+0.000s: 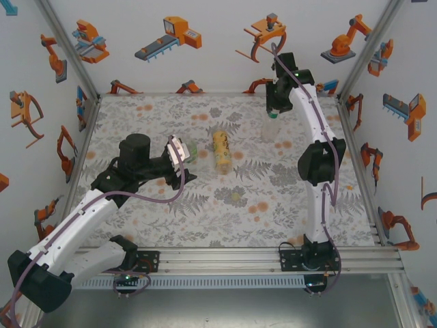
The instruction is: Screw on the bottle caps
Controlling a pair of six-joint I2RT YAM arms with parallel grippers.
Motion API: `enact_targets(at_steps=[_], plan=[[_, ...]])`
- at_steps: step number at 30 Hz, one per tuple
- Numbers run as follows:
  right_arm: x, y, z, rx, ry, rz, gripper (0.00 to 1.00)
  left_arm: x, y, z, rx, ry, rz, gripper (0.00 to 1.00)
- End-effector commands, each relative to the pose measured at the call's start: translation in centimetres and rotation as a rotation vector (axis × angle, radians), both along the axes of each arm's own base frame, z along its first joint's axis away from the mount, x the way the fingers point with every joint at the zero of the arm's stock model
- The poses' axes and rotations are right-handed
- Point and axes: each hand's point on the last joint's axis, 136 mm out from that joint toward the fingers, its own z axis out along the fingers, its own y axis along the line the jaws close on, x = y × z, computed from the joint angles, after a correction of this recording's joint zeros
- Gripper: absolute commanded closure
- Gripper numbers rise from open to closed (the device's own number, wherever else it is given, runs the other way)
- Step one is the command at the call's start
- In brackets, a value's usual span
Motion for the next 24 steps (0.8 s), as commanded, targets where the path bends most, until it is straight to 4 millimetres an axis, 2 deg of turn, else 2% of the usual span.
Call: enact_targets(at_steps=[1, 10, 19, 24], plan=[[-0.6, 0.0, -0.7, -0.011, 0.031, 0.009, 0.59, 0.0, -0.1, 0.8, -0.030, -0.001, -0.006, 0.35], [-0.5, -0.1, 0.2, -0.007, 0.009, 0.008, 0.47, 0.0, 0.0, 0.9, -0.032, -0.003, -0.004, 0.34], [-0.6, 0.0, 0.9, -0.006, -0.002, 0.011, 0.40, 0.0, 0.0, 1.1, -0.034, -0.007, -0.003, 0.32], [-0.8, 0.0, 2.2, 0.000, -0.024, 0.012, 0.39, 0.0, 0.1, 1.1, -0.033, -0.011, 0.003, 0.31]])
